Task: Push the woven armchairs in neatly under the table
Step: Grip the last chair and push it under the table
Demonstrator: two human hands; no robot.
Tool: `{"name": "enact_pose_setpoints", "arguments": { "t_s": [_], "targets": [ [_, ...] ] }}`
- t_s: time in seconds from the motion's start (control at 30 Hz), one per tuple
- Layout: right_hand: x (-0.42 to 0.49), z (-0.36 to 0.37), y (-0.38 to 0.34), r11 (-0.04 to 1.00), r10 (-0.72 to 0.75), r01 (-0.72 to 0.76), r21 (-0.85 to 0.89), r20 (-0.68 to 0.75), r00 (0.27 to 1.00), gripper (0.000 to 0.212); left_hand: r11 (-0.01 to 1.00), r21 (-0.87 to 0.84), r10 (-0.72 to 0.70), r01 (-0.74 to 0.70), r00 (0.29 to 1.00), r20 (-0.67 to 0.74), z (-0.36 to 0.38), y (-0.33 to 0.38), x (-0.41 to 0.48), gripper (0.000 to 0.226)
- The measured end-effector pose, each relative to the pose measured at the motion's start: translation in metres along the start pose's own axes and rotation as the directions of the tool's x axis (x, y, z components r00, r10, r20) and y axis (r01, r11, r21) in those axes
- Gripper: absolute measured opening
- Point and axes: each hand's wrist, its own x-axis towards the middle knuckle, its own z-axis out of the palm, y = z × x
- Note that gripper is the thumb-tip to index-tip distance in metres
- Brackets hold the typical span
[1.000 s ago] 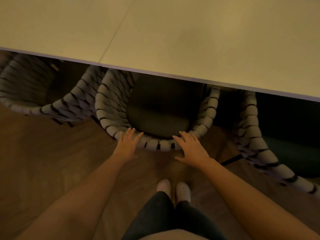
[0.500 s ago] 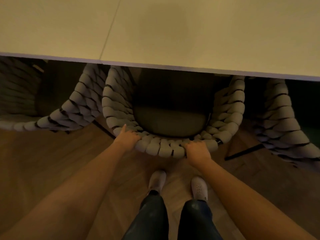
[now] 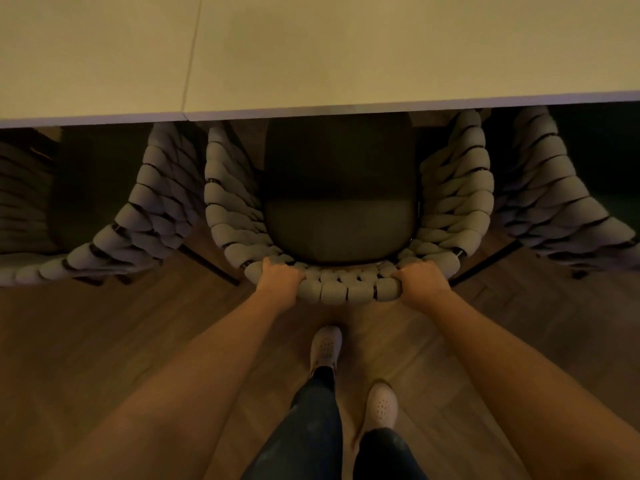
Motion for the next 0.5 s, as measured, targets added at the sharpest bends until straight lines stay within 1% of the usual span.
{"name": "enact_pose_setpoints", "arguments": {
  "t_s": [0.17,0.37,0.5],
  "targets": [
    [-0.027,0.012,0.008,1.000,-0.017,0.017,-0.024,0.003,1.000,0.019,0.999,-0.052,0.000,-0.001,1.000,-0.007,0.010,0.025,-0.019,0.033],
    [-0.052,0.028,0.006,1.000,0.006,-0.005,-0.019,0.011,1.000,0.020,0.999,-0.049,0.014,-0.013,1.000,0.014,0.026,0.038,-0.032,0.028],
    [-0.051,0.033,0.009,0.999,-0.007,0.006,-0.032,-0.029,1.000,0.021,0.999,-0.048,0.020,-0.018,0.999,0.029,0.024,0.038,-0.031,0.030]
  ]
}}
